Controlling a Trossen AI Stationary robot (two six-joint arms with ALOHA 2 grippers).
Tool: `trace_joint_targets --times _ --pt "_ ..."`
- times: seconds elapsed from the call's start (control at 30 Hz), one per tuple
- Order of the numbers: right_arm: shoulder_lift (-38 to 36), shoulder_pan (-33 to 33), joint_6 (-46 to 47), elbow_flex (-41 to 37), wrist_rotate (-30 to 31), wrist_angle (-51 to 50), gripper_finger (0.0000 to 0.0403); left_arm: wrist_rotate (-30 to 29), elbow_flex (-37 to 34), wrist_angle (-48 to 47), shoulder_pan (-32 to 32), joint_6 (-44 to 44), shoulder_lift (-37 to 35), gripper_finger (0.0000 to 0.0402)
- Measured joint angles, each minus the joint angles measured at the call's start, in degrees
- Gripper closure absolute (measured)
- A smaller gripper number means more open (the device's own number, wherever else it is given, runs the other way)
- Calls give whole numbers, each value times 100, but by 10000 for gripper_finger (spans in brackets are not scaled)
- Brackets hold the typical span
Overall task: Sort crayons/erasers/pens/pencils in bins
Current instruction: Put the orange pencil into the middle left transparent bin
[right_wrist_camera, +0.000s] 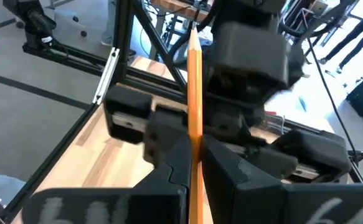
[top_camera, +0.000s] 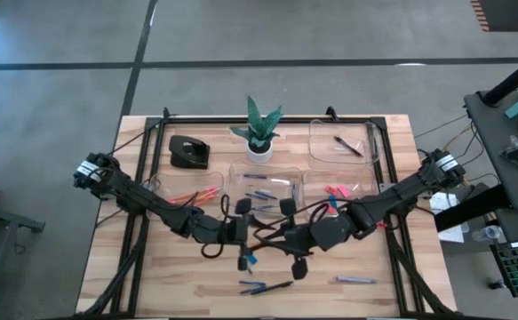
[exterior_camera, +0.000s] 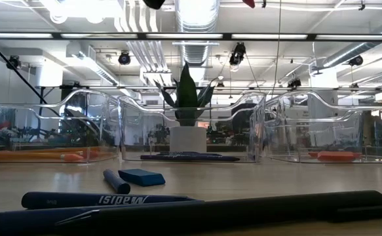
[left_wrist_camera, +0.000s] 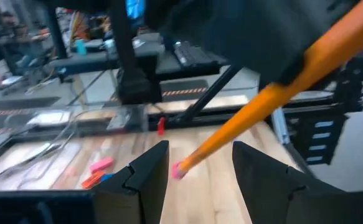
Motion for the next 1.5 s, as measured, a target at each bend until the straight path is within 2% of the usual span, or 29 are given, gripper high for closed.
trace_joint_targets --times 0.23,0.33,0.43,0.6,0.67,0.87,1.03,1.13,1.23,1.33,1.5 --pt "0 -109 39 0 0 0 384 170 0 287 -2 153 0 238" --pt "2 -136 48 0 0 -2 384 170 -2 311 0 155 0 251" --pt "5 -151 80 0 -2 -4 384 170 -11 308 0 157 0 286" --pt "7 -149 120 0 8 -2 384 167 -13 306 4 128 0 370" --pt "7 -154 127 0 -16 -1 384 157 -13 312 -3 107 0 389" --pt "5 -154 464 0 9 -22 373 170 -20 348 -4 97 0 387" --pt "-70 -154 759 2 -2 -339 328 170 -21 322 3 -218 2 389" --pt "-231 -153 1123 280 -2 -1170 293 170 -101 275 4 -349 2 389" --pt "-339 -136 1693 726 -3 -2427 265 100 -120 -191 4 -426 -47 390" --pt "-352 -58 2304 1072 -3 -3477 247 -274 -122 -963 55 -764 -185 390" --pt "-352 130 3126 1177 -14 -4415 240 -663 148 -3437 321 -1266 -890 389"
